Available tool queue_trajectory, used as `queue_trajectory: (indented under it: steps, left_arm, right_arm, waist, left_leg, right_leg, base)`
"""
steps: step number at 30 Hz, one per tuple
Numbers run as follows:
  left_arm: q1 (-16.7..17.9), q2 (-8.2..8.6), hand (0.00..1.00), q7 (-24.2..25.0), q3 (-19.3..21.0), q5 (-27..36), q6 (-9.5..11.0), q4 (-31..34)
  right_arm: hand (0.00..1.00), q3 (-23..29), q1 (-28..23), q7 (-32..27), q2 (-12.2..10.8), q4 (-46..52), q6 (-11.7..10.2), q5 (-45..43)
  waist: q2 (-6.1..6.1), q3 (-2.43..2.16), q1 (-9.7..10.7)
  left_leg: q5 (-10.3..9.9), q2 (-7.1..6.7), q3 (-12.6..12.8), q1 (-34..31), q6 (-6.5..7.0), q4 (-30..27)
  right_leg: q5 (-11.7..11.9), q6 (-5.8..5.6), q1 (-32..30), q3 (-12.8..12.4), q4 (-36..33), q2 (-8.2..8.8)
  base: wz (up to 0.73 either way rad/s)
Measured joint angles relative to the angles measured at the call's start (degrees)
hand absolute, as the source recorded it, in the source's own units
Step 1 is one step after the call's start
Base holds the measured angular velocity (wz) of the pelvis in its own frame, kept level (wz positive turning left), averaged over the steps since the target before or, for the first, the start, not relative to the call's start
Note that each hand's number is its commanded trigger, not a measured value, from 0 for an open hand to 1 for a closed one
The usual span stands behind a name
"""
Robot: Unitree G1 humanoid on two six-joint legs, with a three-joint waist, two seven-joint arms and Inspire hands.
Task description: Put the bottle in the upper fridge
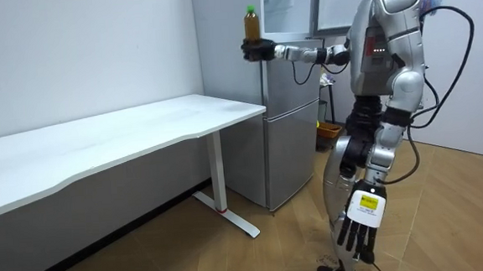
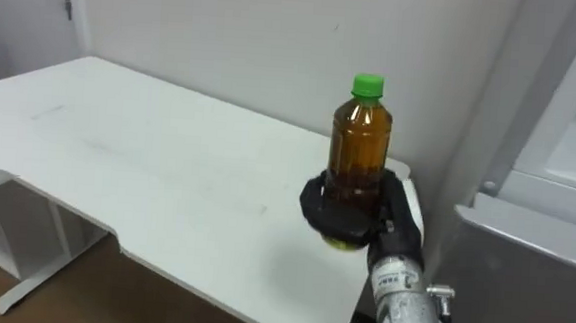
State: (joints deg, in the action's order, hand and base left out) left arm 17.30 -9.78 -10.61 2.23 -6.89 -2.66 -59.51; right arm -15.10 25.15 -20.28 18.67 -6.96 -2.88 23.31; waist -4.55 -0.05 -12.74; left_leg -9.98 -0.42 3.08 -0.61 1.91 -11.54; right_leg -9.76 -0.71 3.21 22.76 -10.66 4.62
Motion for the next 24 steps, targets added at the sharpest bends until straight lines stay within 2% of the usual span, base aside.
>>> queue_trajectory:
  steps: [1,4,11,15,17,21,24]
  left_arm:
    - [0.2,0.0,0.0,0.0,0.0,0.0,-0.1,0.0]
    - [0.3,0.13,0.0,0.1,1.1,0.0,-0.7,0.0]
    - [0.3,0.27,0.0,0.2,1.2,-0.1,-1.2,0.0]
    - [0.0,0.13,0.0,0.2,1.3,-0.5,-1.2,0.0]
    - [-0.1,0.12,0.0,0.2,1.5,-0.8,-1.1,0.1]
    - [-0.2,0.08,0.0,0.2,1.9,-2.0,-0.9,0.1]
    - [-0.2,0.05,0.0,0.2,2.2,-2.2,-0.8,0.1]
  right_arm:
    - [1.0,0.3,-0.4,0.6,0.0,2.0,0.2,0.1]
    - [1.0,1.3,-0.7,1.7,0.0,6.1,0.2,0.1]
    - [1.0,4.0,-0.7,2.2,0.1,10.7,0.4,0.0]
    - [1.0,4.3,-0.7,2.4,0.1,11.0,0.6,-1.5]
    - [1.0,5.4,-0.7,3.0,0.3,11.8,1.4,-2.3]
    - [1.0,8.0,-0.7,3.8,1.7,12.7,1.6,-3.6]
    - [1.0,11.4,-0.7,4.1,2.8,13.2,1.8,-2.8]
  waist:
    - [0.3,-0.16,0.3]
    - [0.67,-0.2,1.5]
    - [0.67,-0.2,2.8]
    - [0.62,-0.23,3.4]
    - [0.5,-0.25,4.4]
    - [0.42,-0.23,6.2]
    - [0.3,-0.17,6.6]
  left_leg:
    - [0.0,0.0,0.2,0.5,0.0,0.2]
    - [0.0,0.0,0.2,1.2,0.0,0.4]
    - [0.0,0.1,0.6,1.3,-0.02,0.4]
    - [0.0,0.26,1.6,2.4,-0.06,0.8]
    - [0.0,0.26,1.5,2.3,-0.06,0.9]
    - [0.0,0.21,1.5,2.2,-0.06,1.0]
    - [0.0,0.24,1.8,2.4,-0.06,1.2]
  right_leg:
    - [0.0,0.03,0.3,-0.3,0.0,-0.03]
    - [0.1,0.04,1.1,-0.7,0.0,-0.13]
    - [0.2,0.08,1.3,-1.6,0.0,-0.35]
    - [0.2,0.12,1.3,-3.1,0.0,-0.57]
    - [0.2,0.11,1.1,-3.1,0.0,-0.57]
    - [0.2,0.1,0.9,-3.1,0.0,-0.52]
    - [0.2,0.1,0.8,-3.3,0.0,-0.52]
  base:
    - [-0.1]
    - [-0.02]
    - [-0.03]
    - [-0.12]
    - [0.0]
    - [0.0]
    - [-0.05]
